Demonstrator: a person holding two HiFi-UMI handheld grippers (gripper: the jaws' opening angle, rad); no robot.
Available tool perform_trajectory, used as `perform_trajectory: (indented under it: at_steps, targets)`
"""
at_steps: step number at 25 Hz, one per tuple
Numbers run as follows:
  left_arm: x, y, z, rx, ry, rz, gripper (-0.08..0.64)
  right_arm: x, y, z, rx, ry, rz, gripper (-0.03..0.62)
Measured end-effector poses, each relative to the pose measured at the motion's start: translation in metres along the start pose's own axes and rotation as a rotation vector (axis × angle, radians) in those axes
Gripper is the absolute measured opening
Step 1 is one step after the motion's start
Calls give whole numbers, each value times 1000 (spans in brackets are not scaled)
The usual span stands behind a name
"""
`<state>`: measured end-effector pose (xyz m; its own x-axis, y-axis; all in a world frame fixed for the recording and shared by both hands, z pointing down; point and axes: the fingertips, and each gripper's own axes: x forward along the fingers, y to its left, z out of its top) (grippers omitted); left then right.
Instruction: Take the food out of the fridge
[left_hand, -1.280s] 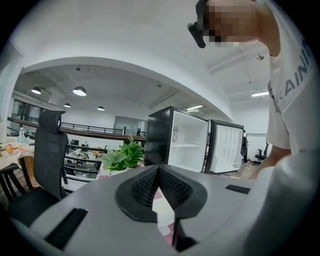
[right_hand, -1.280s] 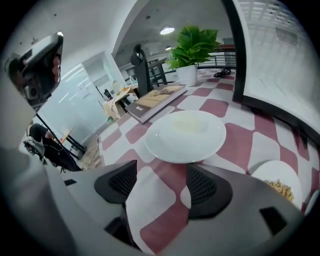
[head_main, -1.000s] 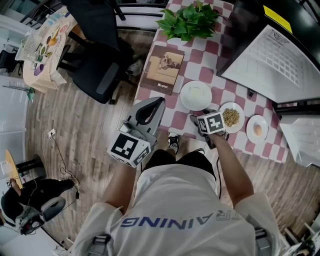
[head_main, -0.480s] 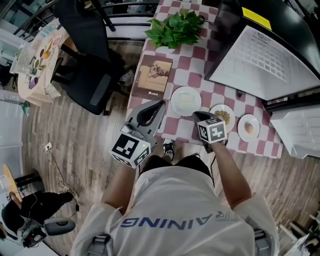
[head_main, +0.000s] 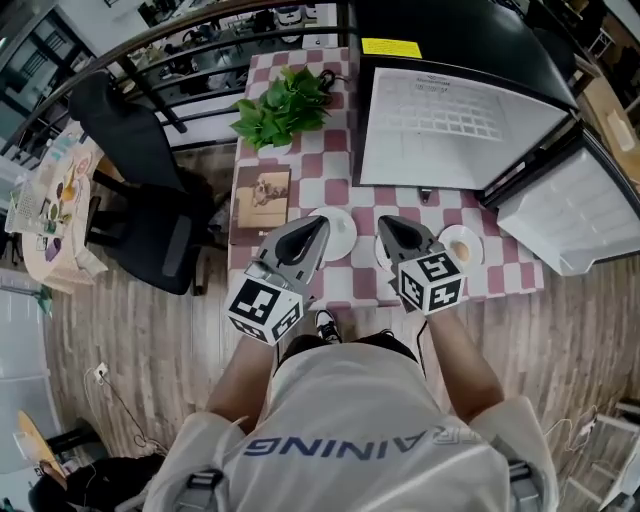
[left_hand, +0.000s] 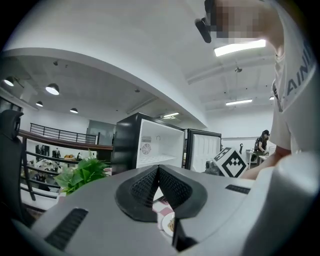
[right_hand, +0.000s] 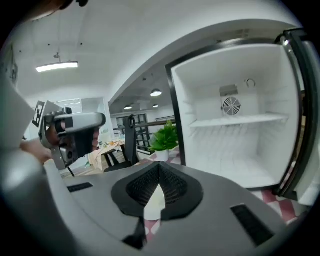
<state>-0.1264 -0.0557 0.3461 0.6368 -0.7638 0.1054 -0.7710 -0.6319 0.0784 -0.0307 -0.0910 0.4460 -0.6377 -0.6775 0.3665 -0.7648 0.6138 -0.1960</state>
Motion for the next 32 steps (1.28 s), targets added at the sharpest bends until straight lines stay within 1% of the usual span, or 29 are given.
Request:
perform_trajectory:
  at_steps: [2,5,9,13,17,20,24,32]
  targets:
    - [13,-12,7,18,-2,-43,6,-21,-10,23,-2,-65,-51,20]
    - [26,-32,13,23,-2,-72,6,-56,-23,51,0,-153,-111,20]
    - [46,-55,30,54,-32,-133,6,-108,-47,82,-10,-263,-218,20]
    - [58,-74,46,101,-58,-179,6,-153,-66,100,-14,-329,-307,20]
    - [65,-88,56,90,-75,-210,6,-190,-79,111,-8,-374,-371,20]
    - [70,-97,58,103,-72,-227,6,-206,-85,112,7,-396,-398,20]
    - [74,-103,58,116,-69,-237,6,-215,-90,109,11,-408,-408,20]
    - [74,-106,62,132,-74,-238,6,-217,-93,109,-23,-404,-430,20]
